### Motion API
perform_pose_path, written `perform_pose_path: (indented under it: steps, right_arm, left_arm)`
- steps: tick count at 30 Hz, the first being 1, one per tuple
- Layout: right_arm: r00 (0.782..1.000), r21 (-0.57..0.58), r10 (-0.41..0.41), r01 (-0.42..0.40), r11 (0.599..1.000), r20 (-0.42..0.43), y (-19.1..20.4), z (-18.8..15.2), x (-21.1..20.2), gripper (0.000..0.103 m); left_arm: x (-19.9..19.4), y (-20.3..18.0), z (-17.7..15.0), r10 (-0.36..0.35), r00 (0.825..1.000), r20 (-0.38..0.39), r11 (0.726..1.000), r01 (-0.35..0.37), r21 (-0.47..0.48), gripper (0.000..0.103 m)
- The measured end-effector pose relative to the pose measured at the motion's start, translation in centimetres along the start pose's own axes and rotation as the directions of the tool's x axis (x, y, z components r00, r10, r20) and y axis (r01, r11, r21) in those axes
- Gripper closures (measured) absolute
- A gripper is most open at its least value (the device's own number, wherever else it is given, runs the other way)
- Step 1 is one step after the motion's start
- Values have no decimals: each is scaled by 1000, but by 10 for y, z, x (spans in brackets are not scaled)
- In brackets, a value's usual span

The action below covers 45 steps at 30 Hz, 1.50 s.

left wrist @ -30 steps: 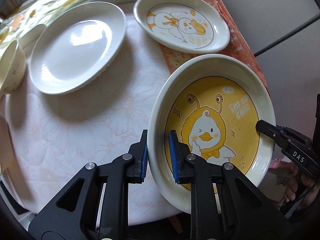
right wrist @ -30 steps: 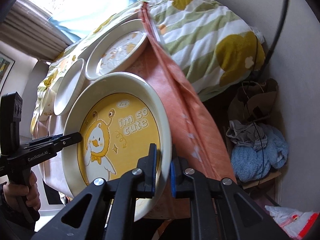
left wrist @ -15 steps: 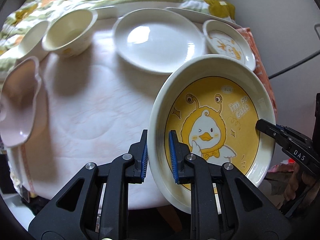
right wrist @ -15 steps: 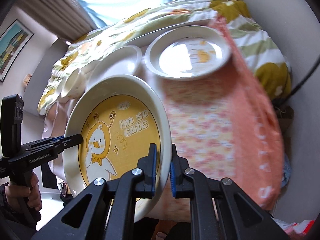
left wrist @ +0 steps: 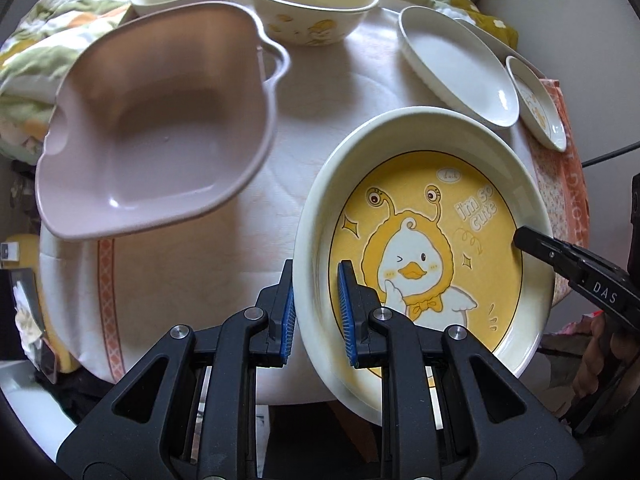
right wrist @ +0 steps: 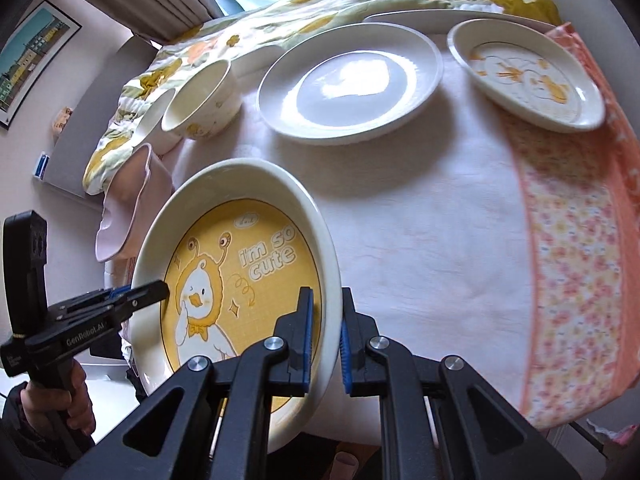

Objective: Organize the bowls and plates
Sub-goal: 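Carry the yellow duck plate beside the pink dish and release it, then move the right gripper to the plain white plate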

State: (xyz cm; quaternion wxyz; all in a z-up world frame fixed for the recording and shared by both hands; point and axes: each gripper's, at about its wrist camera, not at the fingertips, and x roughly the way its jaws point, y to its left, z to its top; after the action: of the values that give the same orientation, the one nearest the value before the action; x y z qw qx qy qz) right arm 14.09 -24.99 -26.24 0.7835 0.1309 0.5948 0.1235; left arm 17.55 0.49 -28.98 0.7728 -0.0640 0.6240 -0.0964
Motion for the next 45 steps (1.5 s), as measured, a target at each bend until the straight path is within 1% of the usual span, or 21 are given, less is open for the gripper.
perform_pose_path:
  steps: [5, 12, 15, 19, 23, 26, 27, 30, 33, 35, 36, 37, 39, 40, 41, 42, 43, 44, 45]
  right_arm:
    - [1000, 2, -27, 27, 1000, 9, 13, 3, 15, 91]
    - [999, 15, -42, 42, 999, 26, 13, 6, 27, 91]
    - [999, 28, -37, 36, 999, 31, 9, 4, 30, 90]
    - [1000, 56, -9, 7, 998, 28, 4, -2, 34, 90]
    - [999, 67, -12, 10, 998, 33, 4, -3, 33, 90]
    - [999, 85, -6, 2, 996, 36, 3, -4, 33, 90]
    - [999, 88, -5, 2, 996, 36, 1, -4, 33, 90]
    - [999, 99, -9, 5, 995, 41, -2, -5, 29, 90]
    - [998, 104, -19, 12, 995, 59, -6, -7, 20, 90]
    - [998, 91, -25, 19, 996, 64, -6, -8, 11, 90]
    - [997, 82, -37, 31, 996, 68, -4, -9, 7, 90]
    - [996, 81, -47, 41, 996, 79, -3, -10, 2, 90]
    - [996, 70, -39, 33, 997, 86, -3, -13, -8, 90]
    - [995, 65, -32, 26, 998, 91, -4, -13, -13, 89]
    - [995, 55, -28, 23, 998, 96, -4, -14, -18, 82]
    - [995, 42, -25, 21, 999, 100, -4, -15, -23, 65]
    - [994, 23, -17, 15, 1000, 110, -4, -16, -30, 52]
    - [993, 8, -8, 8, 1000, 120, -5, -17, -35, 24]
    - [991, -7, 0, 1, 1000, 132, -5, -17, -41, 4]
  left_arm:
    - [6, 14, 2, -11, 1000, 2, 999, 11, 33, 87]
    - [19, 19, 8, -17, 1000, 8, 998, 16, 60, 87]
    - [18, 19, 7, -20, 999, 25, 996, 17, 86, 87]
    - [17, 21, 6, -37, 999, 35, 996, 33, 87, 87]
    - [16, 20, 4, -31, 999, 38, 995, 27, 97, 87]
    - [14, 24, 5, -57, 998, 38, 996, 54, 72, 87]
    - [13, 25, 5, -55, 998, 40, 996, 52, 68, 87]
    - [7, 24, 3, -17, 999, 44, 996, 14, 84, 87]
    - [-1, 21, -1, 6, 999, 53, 995, -11, 98, 82]
    - [-9, 17, -4, 46, 997, 66, 992, -53, 118, 73]
    - [-13, 13, -6, 73, 994, 76, 988, -82, 130, 56]
    - [-19, 10, -7, 98, 991, 96, 984, -110, 138, 35]
    - [-35, 5, -11, 117, 982, 147, 982, -136, 131, 17]
    - [-43, 2, -14, 123, 978, 170, 982, -145, 122, 12]
    - [-50, -1, -16, 130, 974, 185, 982, -152, 113, 10]
    - [-57, -5, -18, 137, 971, 198, 982, -160, 104, 10]
    - [-63, -8, -21, 145, 967, 207, 981, -167, 94, 10]
    - [-68, -13, -24, 153, 965, 215, 981, -174, 84, 10]
    - [-73, -19, -27, 157, 962, 224, 981, -177, 74, 10]
